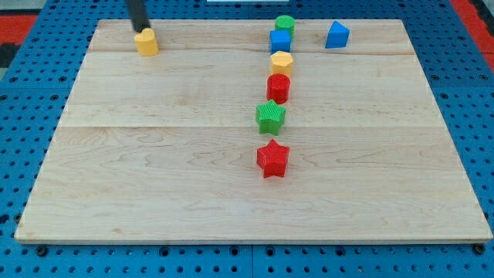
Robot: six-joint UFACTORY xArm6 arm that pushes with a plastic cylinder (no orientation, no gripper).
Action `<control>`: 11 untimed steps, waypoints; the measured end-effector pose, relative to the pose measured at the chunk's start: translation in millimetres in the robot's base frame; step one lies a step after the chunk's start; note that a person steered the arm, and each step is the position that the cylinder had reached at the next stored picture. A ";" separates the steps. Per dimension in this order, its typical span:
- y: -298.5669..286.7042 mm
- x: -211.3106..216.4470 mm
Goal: Put the yellow heart parallel to the left of the green star
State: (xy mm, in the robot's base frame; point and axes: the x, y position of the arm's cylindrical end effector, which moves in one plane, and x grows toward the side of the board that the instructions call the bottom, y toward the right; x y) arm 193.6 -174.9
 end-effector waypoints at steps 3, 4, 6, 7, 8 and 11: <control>-19.3 11.4; -49.2 14.5; 12.0 119.3; 7.8 63.8; -27.1 72.1; 7.0 135.8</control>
